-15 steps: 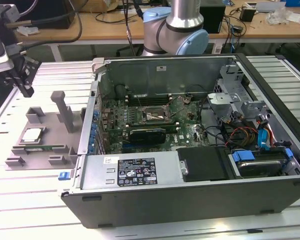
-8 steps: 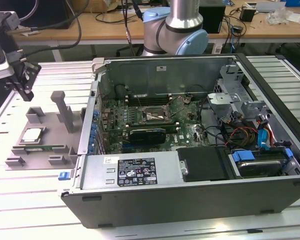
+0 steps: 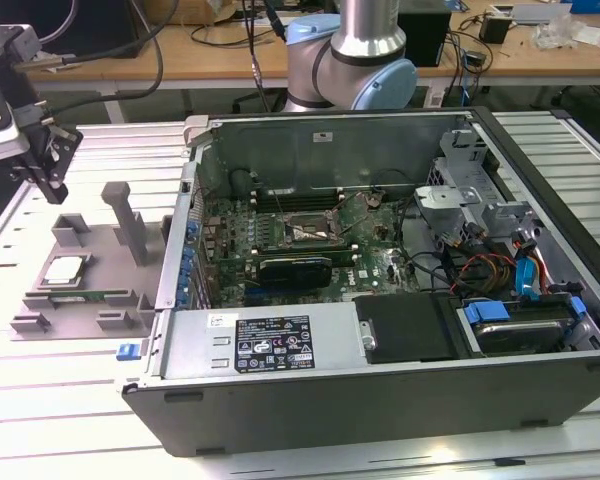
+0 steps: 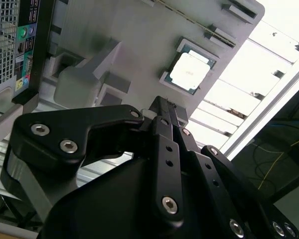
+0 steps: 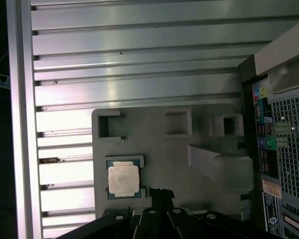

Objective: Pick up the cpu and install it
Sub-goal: 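Pick up the cpu and move it towards the insertion slot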

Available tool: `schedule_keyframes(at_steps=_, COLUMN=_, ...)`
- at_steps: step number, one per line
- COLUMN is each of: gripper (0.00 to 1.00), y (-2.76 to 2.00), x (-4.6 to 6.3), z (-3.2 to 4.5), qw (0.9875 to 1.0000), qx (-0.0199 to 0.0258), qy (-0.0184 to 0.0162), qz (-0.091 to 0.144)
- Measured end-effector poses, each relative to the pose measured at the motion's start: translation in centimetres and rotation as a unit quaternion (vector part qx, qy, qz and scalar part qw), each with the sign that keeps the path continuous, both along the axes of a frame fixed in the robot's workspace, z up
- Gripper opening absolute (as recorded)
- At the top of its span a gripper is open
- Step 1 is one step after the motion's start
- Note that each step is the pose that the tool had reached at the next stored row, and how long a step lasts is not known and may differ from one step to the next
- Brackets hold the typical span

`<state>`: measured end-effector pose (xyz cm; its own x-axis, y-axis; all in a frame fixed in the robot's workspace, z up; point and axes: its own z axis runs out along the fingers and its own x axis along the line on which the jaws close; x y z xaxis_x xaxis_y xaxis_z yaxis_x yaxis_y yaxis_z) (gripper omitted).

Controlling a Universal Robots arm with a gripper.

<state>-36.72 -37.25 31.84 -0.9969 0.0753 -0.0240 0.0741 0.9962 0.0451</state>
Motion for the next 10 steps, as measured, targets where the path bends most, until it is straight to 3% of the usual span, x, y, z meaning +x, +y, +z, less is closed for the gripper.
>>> schedule_keyframes(at_steps=6, gripper=0.11, y=0.00, x=0.00, z=-0.11, qw=1.0000, qx=0.0001, qy=-0.0001, qz=0.000)
schedule_keyframes(at_steps=10, gripper=0.11, y=0.00, x=-0.07, z=-0.58, qw=1.0000, qx=0.0000, qy=0.0000, qz=0.000)
